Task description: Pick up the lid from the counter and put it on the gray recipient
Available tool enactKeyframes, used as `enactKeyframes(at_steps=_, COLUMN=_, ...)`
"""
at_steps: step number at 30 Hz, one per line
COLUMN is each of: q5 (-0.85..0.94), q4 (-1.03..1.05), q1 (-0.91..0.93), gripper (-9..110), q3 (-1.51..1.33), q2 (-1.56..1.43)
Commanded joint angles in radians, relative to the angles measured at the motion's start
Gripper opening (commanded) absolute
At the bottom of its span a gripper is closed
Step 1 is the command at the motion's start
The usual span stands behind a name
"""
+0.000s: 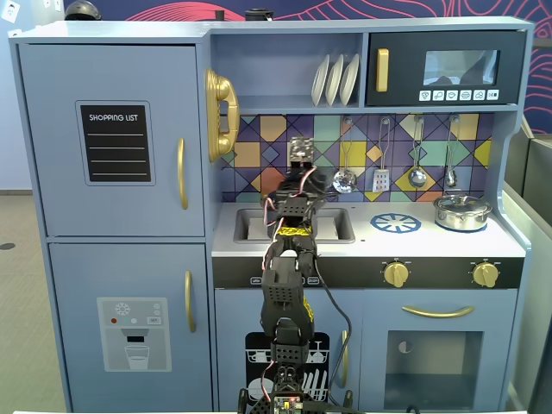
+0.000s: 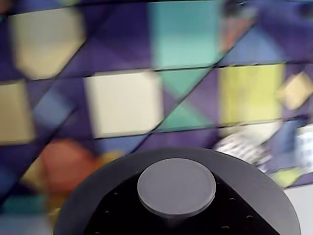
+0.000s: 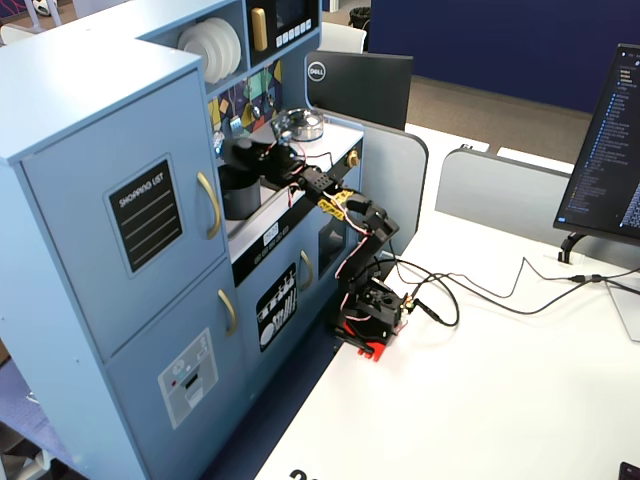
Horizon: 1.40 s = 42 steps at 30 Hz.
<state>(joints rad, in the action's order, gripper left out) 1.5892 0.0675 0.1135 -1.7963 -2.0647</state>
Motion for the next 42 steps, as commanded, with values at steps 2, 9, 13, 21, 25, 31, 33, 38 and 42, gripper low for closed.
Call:
enactKeyframes(at_steps=2, q5=0.000, q4=-0.008, q1=-0.044, gripper=0, q3=0.006, q2=-0.052)
enactKeyframes(at_steps=9, q5=-0.006, q4=-0.017, q1=-0.081, gripper=0, q3=-0.028, q2=-0.041)
enactKeyframes(at_steps=13, q5=-0.002, q4=-0.018, q1=-0.092, gripper=0, q3=-0.032, q2=-0.026)
enactKeyframes(at_steps=21, q5=0.005, q4=-0.012, q1=-0.098, gripper=0, q3=-0.074, q2=-0.031)
enactKeyframes(at_steps=25, q5=0.015, q4=-0.011, q1=-0.106, gripper=0, q3=-0.109, q2=-0.046)
enactKeyframes(at_steps=31, q5=0.037, q4=-0.002, q1=-0.104, gripper=0, q3=-0.130, q2=-0.051)
enactKeyframes(at_steps=33, q5=0.041, q4=0.003, q1=-0.101, gripper=0, q3=-0.133, q2=-0.051)
enactKeyframes(at_steps=38, q5=0.067, q4=0.064, q1=-0.092, gripper=13, q3=-0.126, q2=-0.063)
enactKeyframes(at_steps=42, q5=0.069, q4=0.224, q1=-0.103, gripper=16, q3=-0.066, q2=-0.121)
